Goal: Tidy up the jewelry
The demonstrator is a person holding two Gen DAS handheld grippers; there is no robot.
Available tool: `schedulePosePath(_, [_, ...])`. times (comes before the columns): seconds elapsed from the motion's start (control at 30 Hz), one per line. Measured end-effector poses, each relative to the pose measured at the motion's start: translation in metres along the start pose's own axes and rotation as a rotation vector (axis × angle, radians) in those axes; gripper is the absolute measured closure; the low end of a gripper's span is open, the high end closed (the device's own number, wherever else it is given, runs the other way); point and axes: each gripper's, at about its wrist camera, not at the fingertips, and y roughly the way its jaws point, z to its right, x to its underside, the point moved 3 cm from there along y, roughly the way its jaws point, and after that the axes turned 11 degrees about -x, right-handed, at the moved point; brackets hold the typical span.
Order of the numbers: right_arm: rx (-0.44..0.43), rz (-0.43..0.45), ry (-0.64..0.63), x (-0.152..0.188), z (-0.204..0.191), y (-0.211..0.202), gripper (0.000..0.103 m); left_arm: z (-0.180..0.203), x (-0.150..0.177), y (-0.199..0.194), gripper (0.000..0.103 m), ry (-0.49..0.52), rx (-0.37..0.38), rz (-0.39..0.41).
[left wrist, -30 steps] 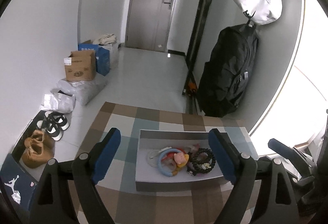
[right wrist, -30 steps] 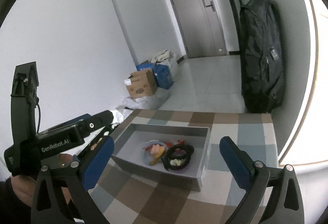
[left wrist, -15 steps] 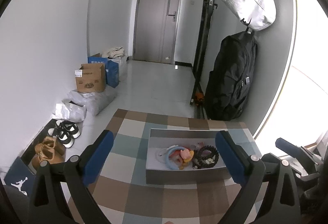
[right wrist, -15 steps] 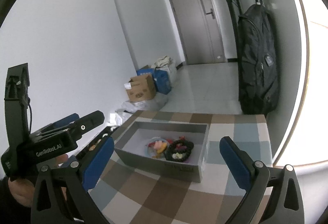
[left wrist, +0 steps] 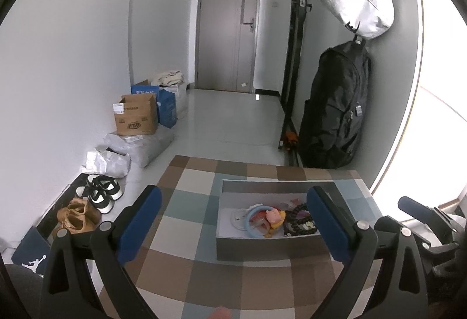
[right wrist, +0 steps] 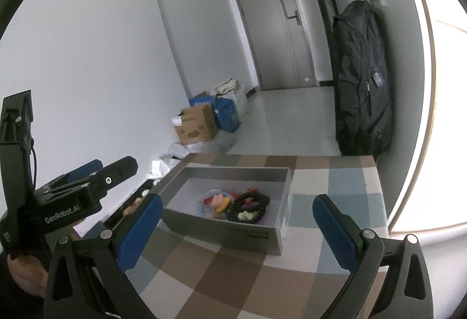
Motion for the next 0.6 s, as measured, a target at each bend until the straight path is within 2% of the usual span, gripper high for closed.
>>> schedulePosePath(0.6, [-0.003, -0.014, 0.001, 0.0031, -0.0027, 0.0026, 0.000, 0.0028, 0.0011, 0.0032, 0.006, -0.006, -0.008, -0.015])
